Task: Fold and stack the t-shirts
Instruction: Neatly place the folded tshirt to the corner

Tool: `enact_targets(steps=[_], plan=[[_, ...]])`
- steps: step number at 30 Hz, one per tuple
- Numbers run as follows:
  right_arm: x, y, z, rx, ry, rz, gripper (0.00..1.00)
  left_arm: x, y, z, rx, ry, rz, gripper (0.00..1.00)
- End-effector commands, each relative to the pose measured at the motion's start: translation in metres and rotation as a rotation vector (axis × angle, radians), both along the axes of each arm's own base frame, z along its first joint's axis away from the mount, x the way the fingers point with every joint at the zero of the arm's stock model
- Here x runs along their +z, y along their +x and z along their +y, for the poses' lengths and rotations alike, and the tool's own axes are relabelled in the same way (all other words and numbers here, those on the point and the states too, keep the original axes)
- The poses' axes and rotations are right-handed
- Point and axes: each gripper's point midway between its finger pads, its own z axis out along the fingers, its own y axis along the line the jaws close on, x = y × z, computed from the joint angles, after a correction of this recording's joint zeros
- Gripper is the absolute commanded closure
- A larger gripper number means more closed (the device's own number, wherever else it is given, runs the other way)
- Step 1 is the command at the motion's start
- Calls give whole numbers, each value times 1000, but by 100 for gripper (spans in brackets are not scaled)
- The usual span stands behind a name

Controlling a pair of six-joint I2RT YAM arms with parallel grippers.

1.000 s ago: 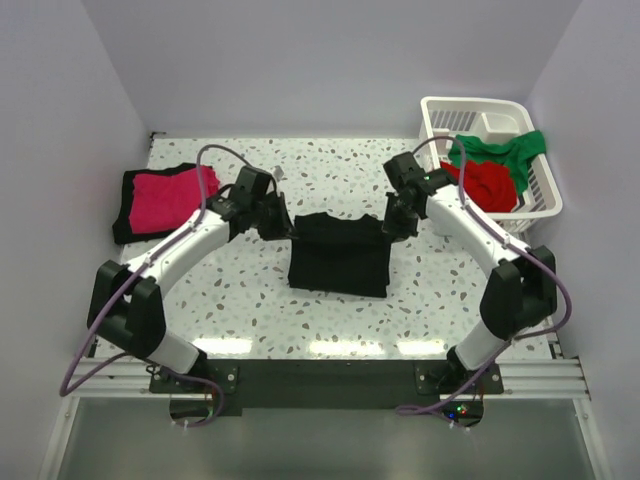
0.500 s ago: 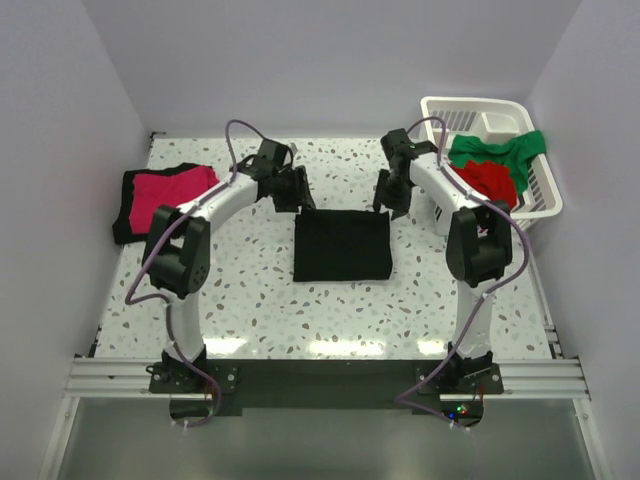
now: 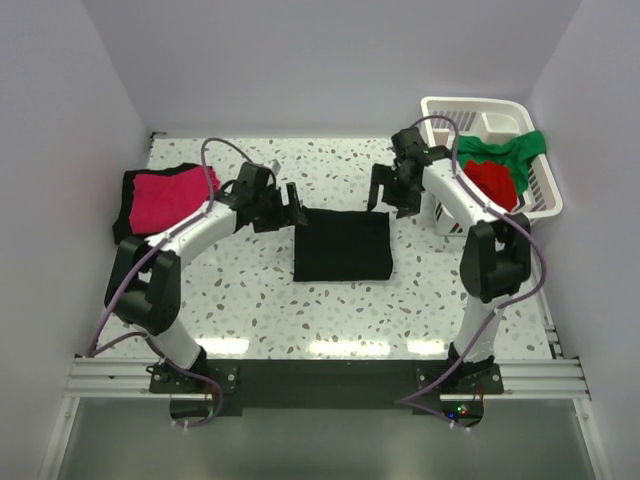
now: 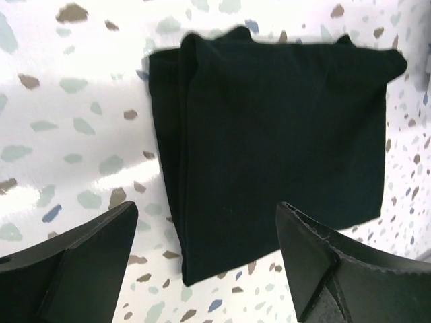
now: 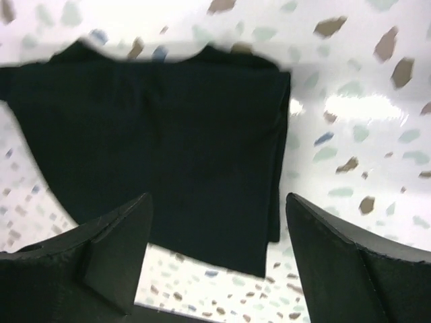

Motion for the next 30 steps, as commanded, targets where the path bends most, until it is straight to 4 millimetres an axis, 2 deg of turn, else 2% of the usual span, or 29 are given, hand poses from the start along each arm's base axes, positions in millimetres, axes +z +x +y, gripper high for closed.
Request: enact_targets(steps=[1,3,5,9,13,15,18,22,26,30], plan=[[37,-15,28,70,169,-95,18,16,-3,-11,-40,-115,-81,12],[30,-32,39,103,205,-71,20,9,-11,-14,-57,-147,-82,12],[15,-48,45,116,206,-27,20,13,-18,-19,-79,-192,-88,12],[-6,-66,64,156,199,29,21,7,-29,-23,-117,-229,-82,12],[-20,-74,80,187,175,64,21,6,-33,-22,-120,-229,-85,12],[-22,-73,85,190,150,57,21,4,-35,-21,-122,-227,-81,11],[-32,-69,87,180,115,64,21,-1,-35,-20,-119,-223,-76,11],[-62,-69,83,171,60,121,21,-14,-36,-20,-111,-215,-50,11],[-90,-83,73,172,8,196,21,-24,-38,-20,-104,-219,-28,10],[-107,-94,64,170,-26,244,21,-30,-36,-19,-89,-221,-33,10]])
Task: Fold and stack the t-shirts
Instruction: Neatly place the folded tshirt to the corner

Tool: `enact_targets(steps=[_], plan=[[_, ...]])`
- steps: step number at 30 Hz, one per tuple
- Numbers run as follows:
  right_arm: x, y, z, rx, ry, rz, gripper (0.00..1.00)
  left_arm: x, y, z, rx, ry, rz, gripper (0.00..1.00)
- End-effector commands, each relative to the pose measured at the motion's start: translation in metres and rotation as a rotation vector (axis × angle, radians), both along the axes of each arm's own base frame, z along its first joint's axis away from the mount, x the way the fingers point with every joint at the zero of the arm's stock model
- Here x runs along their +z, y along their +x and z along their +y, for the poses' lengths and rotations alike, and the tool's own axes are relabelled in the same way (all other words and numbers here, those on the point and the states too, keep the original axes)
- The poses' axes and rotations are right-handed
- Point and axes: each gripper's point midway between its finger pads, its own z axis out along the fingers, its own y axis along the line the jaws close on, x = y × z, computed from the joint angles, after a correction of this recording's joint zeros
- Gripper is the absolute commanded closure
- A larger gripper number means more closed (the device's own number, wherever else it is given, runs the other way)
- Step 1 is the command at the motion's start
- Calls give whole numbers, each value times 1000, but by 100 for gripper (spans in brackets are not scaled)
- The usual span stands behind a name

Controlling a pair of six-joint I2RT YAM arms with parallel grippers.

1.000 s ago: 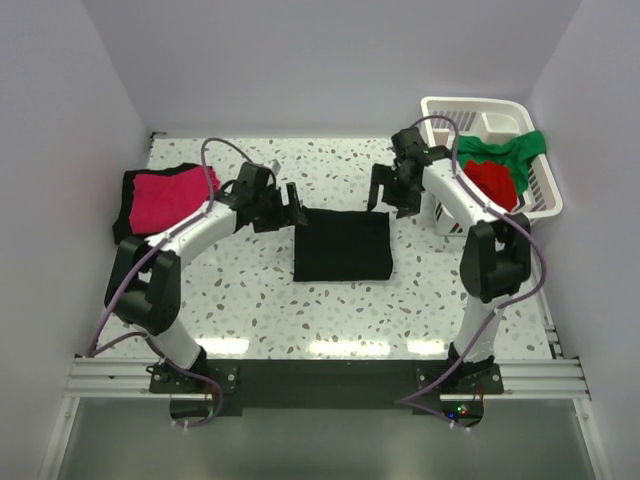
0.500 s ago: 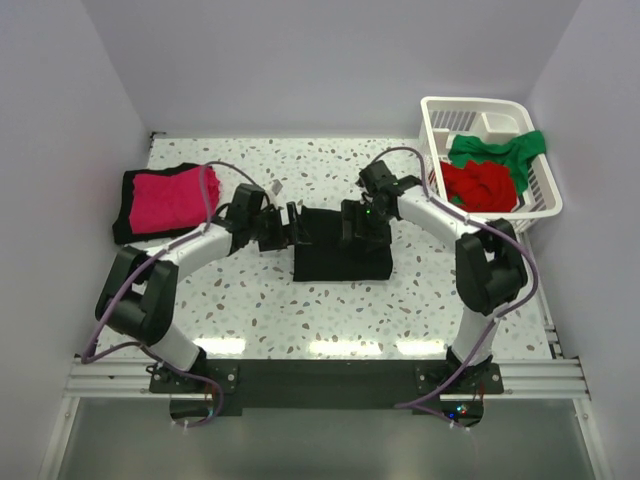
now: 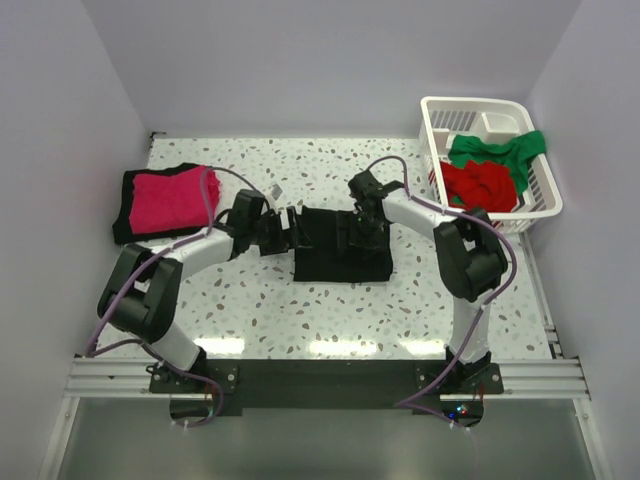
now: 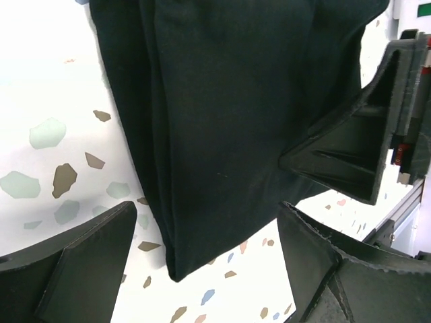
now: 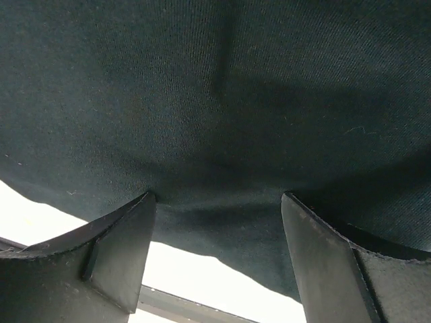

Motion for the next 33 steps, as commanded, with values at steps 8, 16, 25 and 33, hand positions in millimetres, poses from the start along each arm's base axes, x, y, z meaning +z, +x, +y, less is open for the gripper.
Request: enact_targets(steps=[8,16,25,33], plan=[[-33,-18,-18,15,-95,77,21,-17,16,-1,45,-30,-34,10],[-22,-12,-14,28,-76,63,21,-46,22,12,134,42,4,10],[-21,-13,-11,43,-57,70,21,-87,3,0,111,92,94,17],[-19,-15,-9,50,-47,72,21,-110,-15,-35,28,134,153,27]])
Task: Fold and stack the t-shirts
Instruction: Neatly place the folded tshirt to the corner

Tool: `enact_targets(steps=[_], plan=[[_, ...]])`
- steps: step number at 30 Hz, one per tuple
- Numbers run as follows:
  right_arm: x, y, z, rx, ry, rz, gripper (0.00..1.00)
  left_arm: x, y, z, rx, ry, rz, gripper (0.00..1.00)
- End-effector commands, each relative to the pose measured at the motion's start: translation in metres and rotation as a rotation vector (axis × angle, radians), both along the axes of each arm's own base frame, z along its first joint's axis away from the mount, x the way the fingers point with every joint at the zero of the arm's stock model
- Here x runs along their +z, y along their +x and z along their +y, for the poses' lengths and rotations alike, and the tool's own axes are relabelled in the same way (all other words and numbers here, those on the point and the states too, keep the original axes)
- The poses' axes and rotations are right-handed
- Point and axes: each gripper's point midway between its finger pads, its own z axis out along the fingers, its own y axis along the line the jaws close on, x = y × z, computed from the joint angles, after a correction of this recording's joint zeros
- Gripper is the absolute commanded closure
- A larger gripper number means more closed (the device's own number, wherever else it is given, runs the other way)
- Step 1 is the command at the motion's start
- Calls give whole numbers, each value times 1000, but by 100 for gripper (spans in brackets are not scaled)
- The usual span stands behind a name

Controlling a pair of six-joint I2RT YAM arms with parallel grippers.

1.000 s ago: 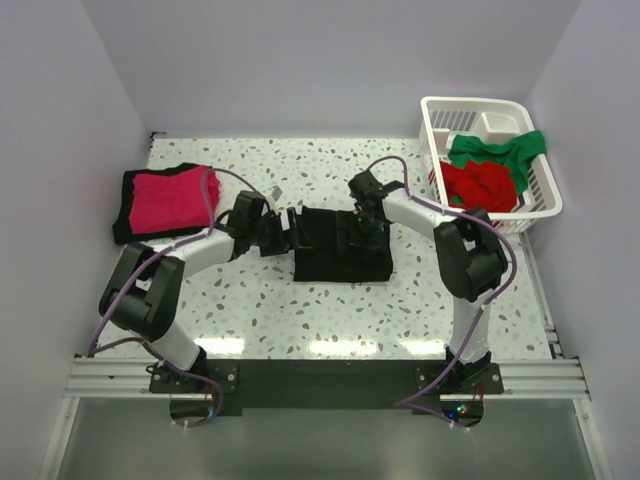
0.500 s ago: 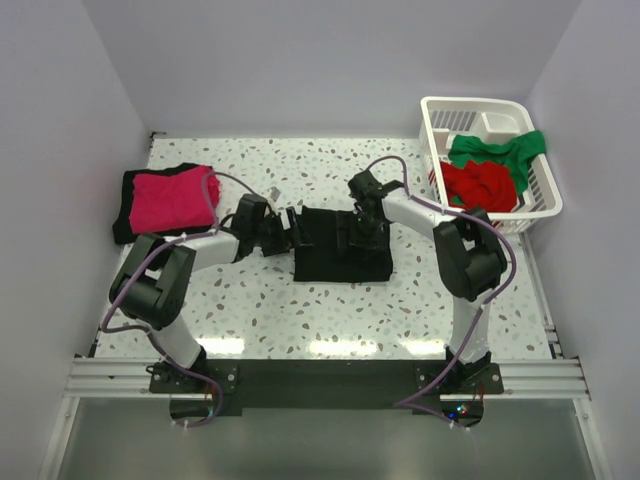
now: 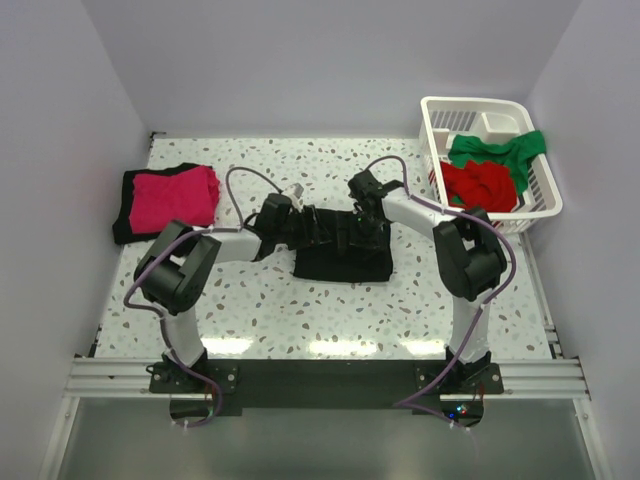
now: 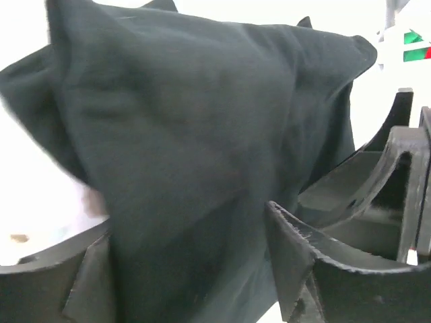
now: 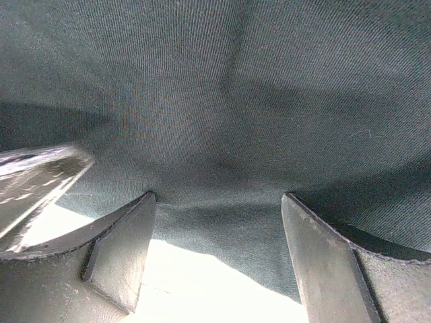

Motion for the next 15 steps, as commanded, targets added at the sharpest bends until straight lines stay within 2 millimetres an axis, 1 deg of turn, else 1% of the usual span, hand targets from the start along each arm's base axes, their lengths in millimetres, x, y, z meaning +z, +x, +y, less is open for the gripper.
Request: enact_targets(steps=[1,3,4,6,7,9,11,14,15], plan=[[-19,-14,-9,27,-46,67,21,-74,-50,16,-7,181,239,30],[-18,-14,-8,29,-41,64,21,-77,-53,14,-10,195,255,39],[-17,-15,-9,29,-41,64,21,-78,-52,15,-2,206,259,52],[-17,-15,-9,28,-40,62,21,-81,-53,21,11,247,279,70],[-14,-16,-9,30,-35,59,20,-84,-52,29,31,291,283,87],[-10,-15,-8,32,-30,55,20,-80,-48,37,38,350,273,99],[-2,-14,-7,38,-23,43,18,-72,-42,41,29,388,253,100],[11,-12,-7,54,-19,24,16,-52,-26,48,25,461,190,100],[17,-9,-6,59,-17,10,16,-47,-20,55,39,505,163,100]])
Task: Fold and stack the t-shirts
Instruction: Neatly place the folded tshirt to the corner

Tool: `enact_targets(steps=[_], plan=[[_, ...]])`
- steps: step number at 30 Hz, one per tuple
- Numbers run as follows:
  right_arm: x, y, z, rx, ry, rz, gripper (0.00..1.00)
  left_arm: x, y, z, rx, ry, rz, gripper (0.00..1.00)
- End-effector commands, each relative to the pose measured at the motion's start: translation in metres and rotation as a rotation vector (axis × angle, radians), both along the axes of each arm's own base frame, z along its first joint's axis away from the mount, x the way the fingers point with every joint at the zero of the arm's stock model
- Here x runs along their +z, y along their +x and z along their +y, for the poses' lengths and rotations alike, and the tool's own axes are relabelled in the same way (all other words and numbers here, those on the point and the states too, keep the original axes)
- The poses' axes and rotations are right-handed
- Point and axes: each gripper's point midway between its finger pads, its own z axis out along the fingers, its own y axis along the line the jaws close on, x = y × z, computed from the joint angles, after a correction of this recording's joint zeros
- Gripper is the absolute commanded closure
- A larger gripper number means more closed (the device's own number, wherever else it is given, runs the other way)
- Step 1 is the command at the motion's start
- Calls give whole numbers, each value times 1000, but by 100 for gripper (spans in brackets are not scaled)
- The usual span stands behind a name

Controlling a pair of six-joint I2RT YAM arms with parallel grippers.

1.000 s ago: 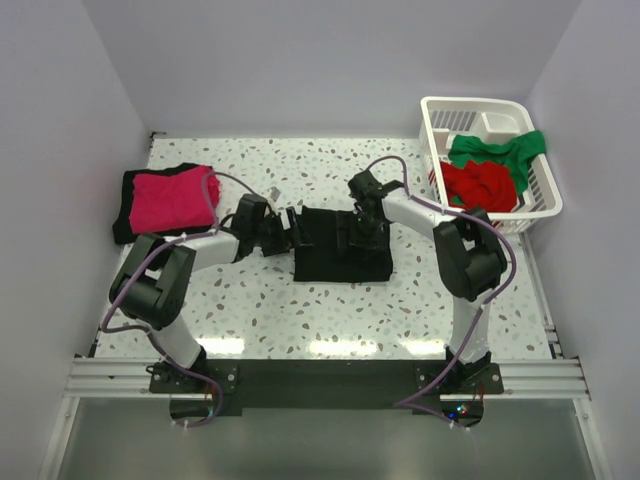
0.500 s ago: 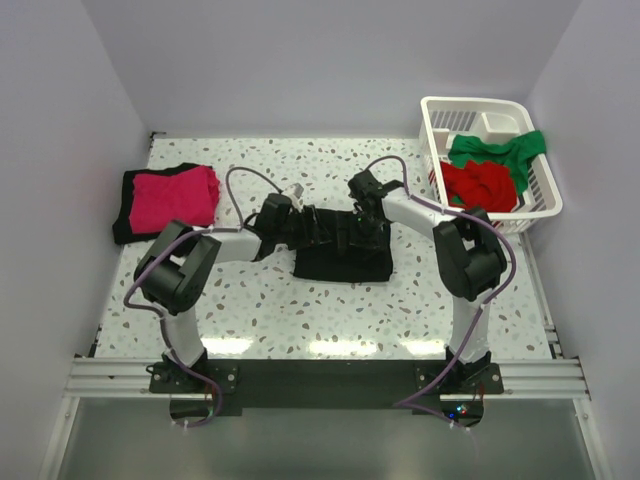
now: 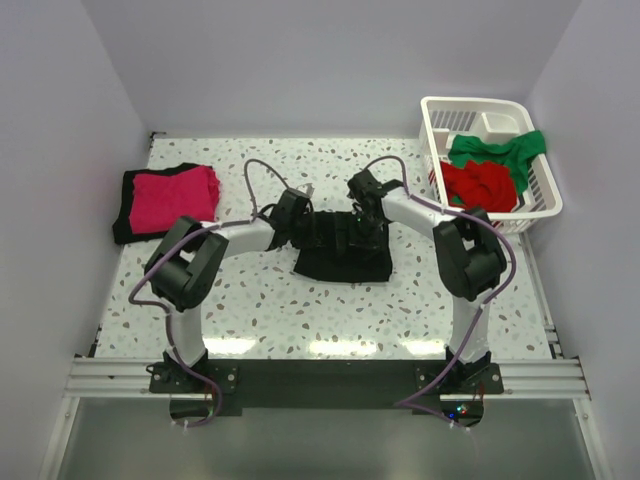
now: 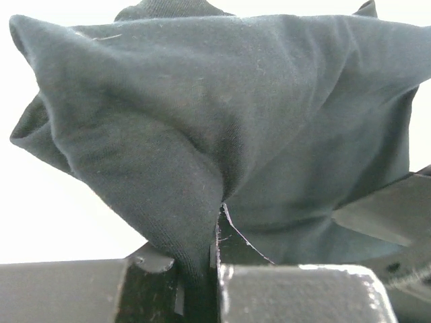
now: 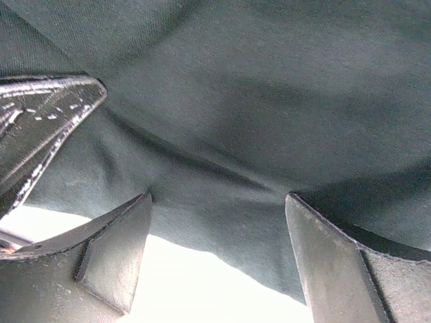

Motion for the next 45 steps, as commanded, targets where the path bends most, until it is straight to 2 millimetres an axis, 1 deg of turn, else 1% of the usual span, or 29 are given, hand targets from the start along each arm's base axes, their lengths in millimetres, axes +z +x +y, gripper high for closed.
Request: enact_targets(steps=[1,2,6,7,9,14,17,20,22,24,25,26,27,28,29,30,31,32,33,34,35,36,37,38,39,40,42,43,45], plan=[[19,-7,-9,39,-36,0,16,-23,-19,63,4,348,86,100],[26,-6,-10,41,-32,-17,16,-19,-16,68,-18,388,66,100],[44,-5,-16,50,-46,-59,15,10,0,87,-35,521,-17,100],[47,-7,-17,50,-47,-58,15,15,2,96,-27,566,-29,100],[53,-9,-18,50,-41,-69,15,27,8,106,-30,624,-68,100],[59,-17,-19,57,-24,-73,15,47,15,131,-34,732,-113,100],[60,-20,-19,62,-14,-67,15,62,22,143,-47,779,-157,100],[62,-19,-15,64,4,-68,15,74,31,157,-63,832,-189,100],[63,-16,-12,62,15,-75,15,82,39,170,-66,869,-201,100],[65,-12,-9,53,23,-76,15,89,46,177,-71,880,-211,100],[64,-12,-8,50,25,-67,15,92,49,185,-64,886,-209,100],[61,-11,-7,43,23,-54,15,96,52,187,-70,891,-220,100],[63,-6,-3,44,31,-61,15,99,56,191,-90,910,-232,100],[63,-5,-3,40,26,-57,15,104,63,195,-78,908,-250,100],[58,-3,-3,35,14,-43,15,107,67,198,-93,918,-260,100],[63,5,-2,28,2,-65,15,113,74,202,-82,908,-270,100],[63,5,-4,19,-11,-54,16,115,78,204,-91,910,-274,100],[65,6,-3,9,-14,-52,16,113,82,205,-100,913,-268,100],[69,11,-2,-2,-8,-65,16,121,90,207,-92,908,-279,100],[72,13,1,-10,2,-72,16,122,94,208,-100,918,-283,100],[73,13,3,-18,10,-72,15,120,98,209,-106,926,-280,100],[73,16,4,-21,12,-73,15,126,104,211,-97,933,-290,100],[73,13,4,-20,8,-57,15,127,107,213,-100,940,-287,100],[73,13,3,-13,-2,-52,15,123,110,215,-102,944,-275,100],[75,16,4,-10,-7,-55,15,126,112,216,-100,945,-274,100],[71,15,2,-8,-17,-39,16,132,117,219,-90,944,-280,100],[72,17,2,-3,-19,-44,15,135,122,223,-83,931,-284,100],[70,15,2,-2,-23,-28,15,142,125,229,-69,925,-280,100],[72,14,3,9,-15,-25,16,150,129,235,-47,916,-280,100]])
